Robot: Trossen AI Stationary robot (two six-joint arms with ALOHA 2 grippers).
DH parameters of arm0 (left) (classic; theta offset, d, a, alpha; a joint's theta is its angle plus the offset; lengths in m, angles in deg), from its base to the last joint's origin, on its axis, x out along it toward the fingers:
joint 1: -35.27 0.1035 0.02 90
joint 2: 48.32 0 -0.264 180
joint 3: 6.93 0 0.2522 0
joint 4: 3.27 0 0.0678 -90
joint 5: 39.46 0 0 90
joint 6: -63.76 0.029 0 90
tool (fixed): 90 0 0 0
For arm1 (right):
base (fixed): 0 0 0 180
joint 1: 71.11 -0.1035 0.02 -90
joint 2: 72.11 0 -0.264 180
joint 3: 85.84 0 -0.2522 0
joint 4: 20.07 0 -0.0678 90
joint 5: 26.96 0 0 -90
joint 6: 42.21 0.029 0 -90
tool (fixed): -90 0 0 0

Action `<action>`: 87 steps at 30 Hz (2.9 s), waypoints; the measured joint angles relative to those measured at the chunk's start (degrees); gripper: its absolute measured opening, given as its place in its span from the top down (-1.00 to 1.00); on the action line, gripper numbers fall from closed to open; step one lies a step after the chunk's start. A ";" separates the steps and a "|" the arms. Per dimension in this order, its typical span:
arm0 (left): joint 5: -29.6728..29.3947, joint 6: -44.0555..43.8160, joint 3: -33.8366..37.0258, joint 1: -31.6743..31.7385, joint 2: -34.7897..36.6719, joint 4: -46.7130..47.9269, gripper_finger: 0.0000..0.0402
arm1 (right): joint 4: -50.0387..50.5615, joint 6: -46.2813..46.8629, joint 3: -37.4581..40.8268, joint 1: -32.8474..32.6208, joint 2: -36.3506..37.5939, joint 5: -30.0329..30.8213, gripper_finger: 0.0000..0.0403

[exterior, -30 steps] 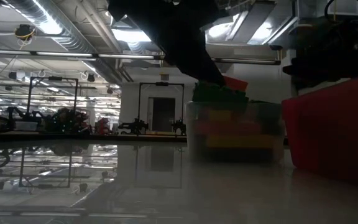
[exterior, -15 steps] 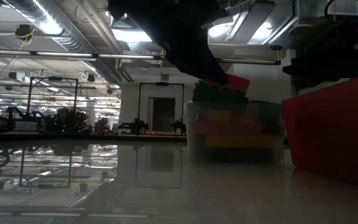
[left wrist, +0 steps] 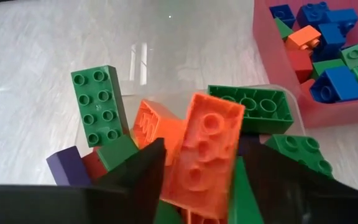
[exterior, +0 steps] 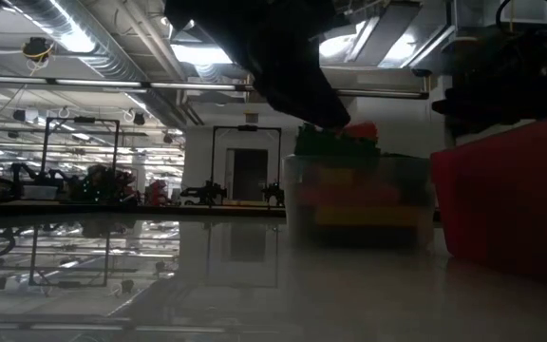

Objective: Sort blocks by size
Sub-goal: Put the orange rectangular game piece into the transparent bin, then put the green rectangular block into the transparent bin

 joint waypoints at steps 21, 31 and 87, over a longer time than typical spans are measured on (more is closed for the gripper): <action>-0.39 -18.04 -3.02 -0.38 10.17 27.74 -0.36 | -0.02 0.01 -0.02 -0.01 -0.02 0.00 -0.06; 5.47 -73.37 -2.42 -5.64 14.18 78.28 -0.36 | -0.02 -0.01 -0.02 0.00 0.00 0.00 -0.06; 14.57 -82.89 27.96 -19.15 14.97 44.77 0.46 | 0.00 0.00 -0.01 -0.01 0.00 0.00 -0.06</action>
